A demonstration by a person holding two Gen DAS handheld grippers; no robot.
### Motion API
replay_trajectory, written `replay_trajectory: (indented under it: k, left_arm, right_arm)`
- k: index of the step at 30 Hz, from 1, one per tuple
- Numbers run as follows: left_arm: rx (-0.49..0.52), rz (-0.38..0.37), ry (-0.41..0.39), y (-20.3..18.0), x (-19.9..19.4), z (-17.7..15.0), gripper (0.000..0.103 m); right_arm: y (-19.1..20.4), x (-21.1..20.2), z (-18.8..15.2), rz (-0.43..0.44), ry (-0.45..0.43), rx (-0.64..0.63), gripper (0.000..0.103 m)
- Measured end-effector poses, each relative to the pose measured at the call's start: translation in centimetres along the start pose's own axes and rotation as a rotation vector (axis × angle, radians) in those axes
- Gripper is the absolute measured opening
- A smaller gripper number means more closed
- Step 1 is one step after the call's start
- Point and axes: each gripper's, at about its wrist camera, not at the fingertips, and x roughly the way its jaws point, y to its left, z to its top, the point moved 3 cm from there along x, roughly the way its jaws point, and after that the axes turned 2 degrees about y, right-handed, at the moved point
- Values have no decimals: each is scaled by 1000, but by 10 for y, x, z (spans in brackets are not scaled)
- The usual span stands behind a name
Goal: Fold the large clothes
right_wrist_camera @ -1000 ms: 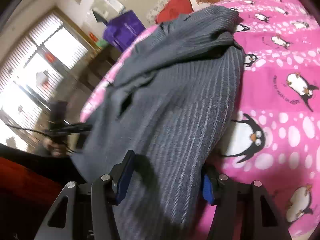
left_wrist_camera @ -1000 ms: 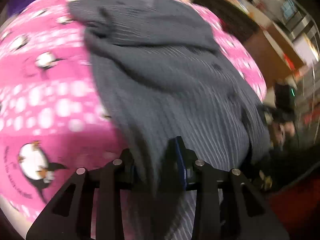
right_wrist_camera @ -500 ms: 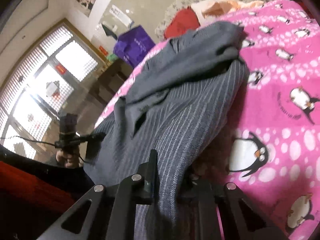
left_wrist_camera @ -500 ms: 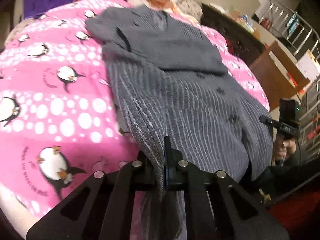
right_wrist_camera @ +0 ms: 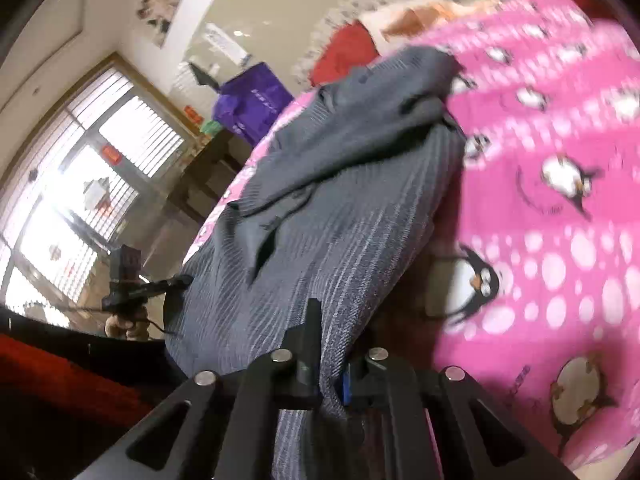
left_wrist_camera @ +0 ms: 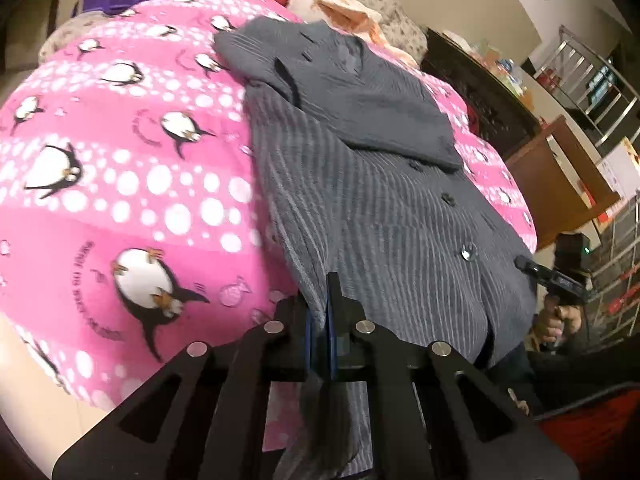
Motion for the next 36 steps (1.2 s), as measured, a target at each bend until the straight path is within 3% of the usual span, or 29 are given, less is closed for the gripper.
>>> replay_trajectory:
  k: [3,5,8,13,18,26,31,33,36]
  left_arm:
    - [50,0,39,-11,6,-2,4]
    - [65,59,56,-12,11,0,4]
    - [76,151,56,-15,16,2,5]
    - [85,237,31,-22,21,-2,6]
    - [78,241,32,-19,22,-2,6]
    - [77,241,33,-19,22,-2,6]
    - [70,217,34,-18,21,-3,6]
    - [47,112,55,-16,18,-4,3]
    - [50,-16,22,-21,5,-1,3]
  right_arm:
    - [2,8,-6,3,52,-31,15]
    - [5,14,-10,-1,89,-55,25]
    - [7,19,-10,-1,102,-66,25]
    - [13,20,-8,-23,118,-108,22]
    - [19,21,-4,-80,124,-138,21]
    - [18,24,-6,-75,154,-101,21]
    - [20,23,-12,-35,185,-116,21]
    - [21,20,-13,-9,190,-126,20]
    - [21,14,-10,60,169,-120,11]
